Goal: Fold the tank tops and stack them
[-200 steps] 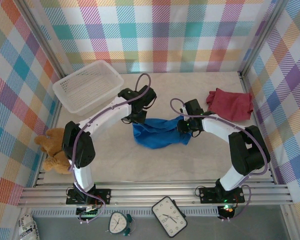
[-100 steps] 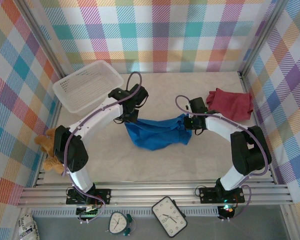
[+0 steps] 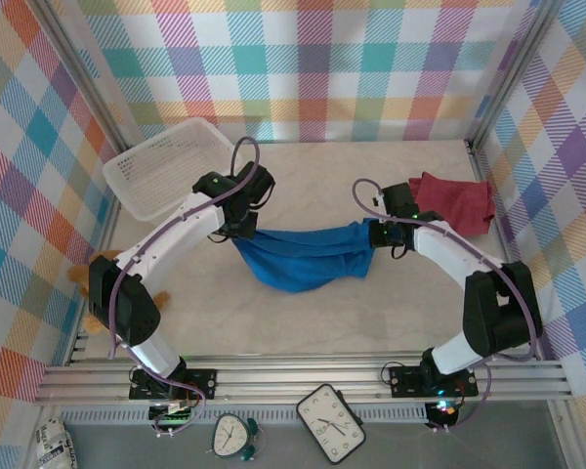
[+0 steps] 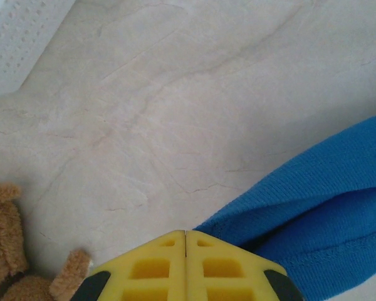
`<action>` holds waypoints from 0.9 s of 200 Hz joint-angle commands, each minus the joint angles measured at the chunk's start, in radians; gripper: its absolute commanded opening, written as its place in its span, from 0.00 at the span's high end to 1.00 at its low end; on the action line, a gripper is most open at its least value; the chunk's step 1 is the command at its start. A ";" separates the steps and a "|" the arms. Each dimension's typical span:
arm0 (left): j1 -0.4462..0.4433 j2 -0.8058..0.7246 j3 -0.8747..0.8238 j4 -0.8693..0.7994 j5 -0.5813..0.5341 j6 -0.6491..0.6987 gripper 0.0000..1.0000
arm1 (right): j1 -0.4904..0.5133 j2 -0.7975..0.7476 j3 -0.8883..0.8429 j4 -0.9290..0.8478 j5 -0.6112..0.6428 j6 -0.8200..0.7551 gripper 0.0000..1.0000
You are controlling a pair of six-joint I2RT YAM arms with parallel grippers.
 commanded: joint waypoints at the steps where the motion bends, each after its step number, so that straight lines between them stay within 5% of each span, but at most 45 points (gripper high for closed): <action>1: 0.008 -0.039 -0.038 0.006 0.014 0.013 1.00 | -0.006 -0.069 0.042 -0.109 0.025 -0.050 0.94; 59: 0.010 0.005 -0.141 0.129 0.107 -0.001 1.00 | -0.005 0.007 0.061 -0.246 -0.009 -0.107 0.91; 118: 0.010 0.099 -0.169 0.180 0.134 0.002 1.00 | 0.036 0.185 0.180 -0.186 -0.040 -0.102 0.86; 180: 0.010 0.128 -0.143 0.157 0.131 0.008 1.00 | 0.045 0.176 0.170 -0.073 -0.128 -0.099 0.75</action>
